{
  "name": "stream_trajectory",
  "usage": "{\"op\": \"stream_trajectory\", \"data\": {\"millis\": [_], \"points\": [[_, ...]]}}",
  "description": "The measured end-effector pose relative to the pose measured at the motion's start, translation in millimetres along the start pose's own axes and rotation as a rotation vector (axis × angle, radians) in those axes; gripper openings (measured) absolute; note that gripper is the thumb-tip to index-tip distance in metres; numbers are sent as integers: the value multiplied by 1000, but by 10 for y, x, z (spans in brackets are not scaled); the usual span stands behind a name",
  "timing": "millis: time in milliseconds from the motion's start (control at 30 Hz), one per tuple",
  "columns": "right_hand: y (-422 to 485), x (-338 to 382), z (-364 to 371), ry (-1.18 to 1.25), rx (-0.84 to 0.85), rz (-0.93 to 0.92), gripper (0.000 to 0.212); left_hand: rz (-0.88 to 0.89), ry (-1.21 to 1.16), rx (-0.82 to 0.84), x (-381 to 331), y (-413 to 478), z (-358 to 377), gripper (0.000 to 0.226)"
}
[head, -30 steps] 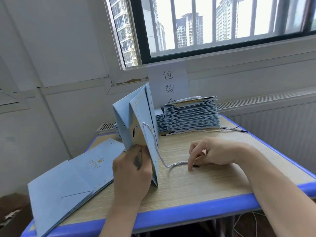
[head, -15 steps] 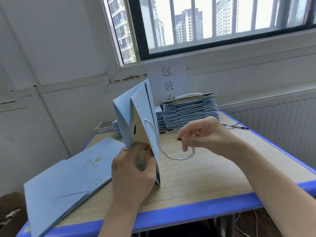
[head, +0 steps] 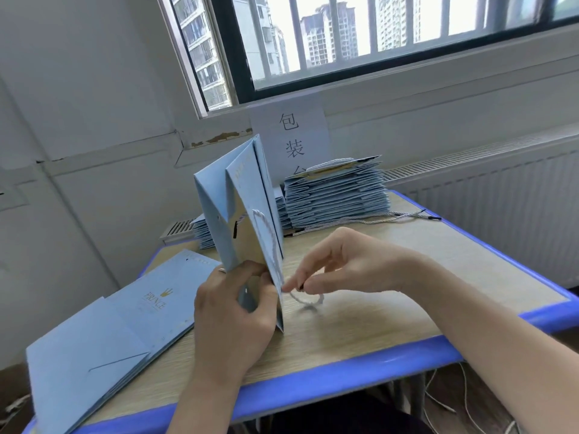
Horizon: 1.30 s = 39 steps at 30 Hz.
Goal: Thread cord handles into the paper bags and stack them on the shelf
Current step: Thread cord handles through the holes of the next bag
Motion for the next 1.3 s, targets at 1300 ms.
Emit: {"op": "stream_trajectory", "data": {"millis": [1300], "points": [[104, -17, -26, -180, -228, -31, 33, 1, 69, 148, -14, -43, 133, 14]]}}
Point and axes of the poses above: each hand's wrist, its own y-axis towards the middle knuckle, its own z-axis out of the palm, x = y × z, the point moved 8 cm from there along y, towards the middle knuckle, and after that the axes turned 10 degrees about -y, right-handed, at the moved point
